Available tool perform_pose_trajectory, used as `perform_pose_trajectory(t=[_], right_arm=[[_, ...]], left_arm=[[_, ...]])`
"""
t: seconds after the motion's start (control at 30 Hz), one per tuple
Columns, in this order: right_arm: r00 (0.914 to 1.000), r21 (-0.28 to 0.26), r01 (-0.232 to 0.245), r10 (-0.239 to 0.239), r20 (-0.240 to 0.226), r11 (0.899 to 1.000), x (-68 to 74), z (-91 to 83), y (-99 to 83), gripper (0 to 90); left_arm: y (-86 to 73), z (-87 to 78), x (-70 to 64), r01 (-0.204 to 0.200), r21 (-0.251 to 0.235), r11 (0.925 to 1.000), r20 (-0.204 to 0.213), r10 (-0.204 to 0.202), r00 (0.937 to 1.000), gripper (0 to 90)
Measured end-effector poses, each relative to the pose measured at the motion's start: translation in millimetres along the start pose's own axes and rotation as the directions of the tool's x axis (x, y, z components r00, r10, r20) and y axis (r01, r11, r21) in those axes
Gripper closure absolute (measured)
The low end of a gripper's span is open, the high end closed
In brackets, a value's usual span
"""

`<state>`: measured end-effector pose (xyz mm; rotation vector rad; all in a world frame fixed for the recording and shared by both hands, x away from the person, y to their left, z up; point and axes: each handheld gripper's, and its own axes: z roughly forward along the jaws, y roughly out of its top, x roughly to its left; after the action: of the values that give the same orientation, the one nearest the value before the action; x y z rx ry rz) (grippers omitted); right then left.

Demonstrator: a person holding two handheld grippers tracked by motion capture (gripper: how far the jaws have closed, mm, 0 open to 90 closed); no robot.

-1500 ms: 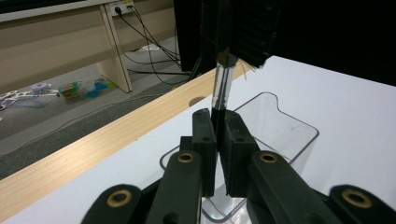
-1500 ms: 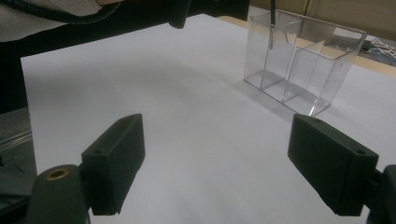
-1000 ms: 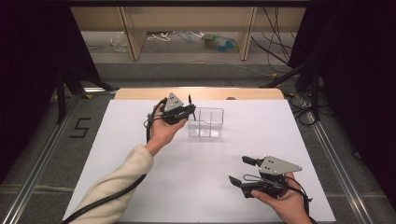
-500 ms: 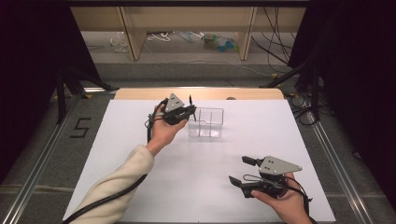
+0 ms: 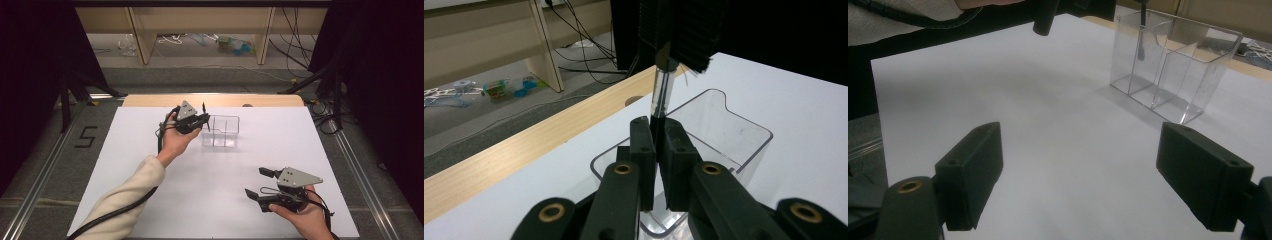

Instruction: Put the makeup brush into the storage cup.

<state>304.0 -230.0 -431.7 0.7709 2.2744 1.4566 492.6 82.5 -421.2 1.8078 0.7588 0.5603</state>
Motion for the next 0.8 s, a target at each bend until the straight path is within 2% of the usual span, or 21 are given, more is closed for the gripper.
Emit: perform_pose_trajectory(t=[0.8], right_arm=[[1.0,0.002,0.001,-0.001,-0.001,1.0,0.2,0.2,-0.2,19.9]], left_arm=[[-4.4,3.3,0.3,0.005,0.017,0.9998,0.002,-0.005,1.0,85.2]])
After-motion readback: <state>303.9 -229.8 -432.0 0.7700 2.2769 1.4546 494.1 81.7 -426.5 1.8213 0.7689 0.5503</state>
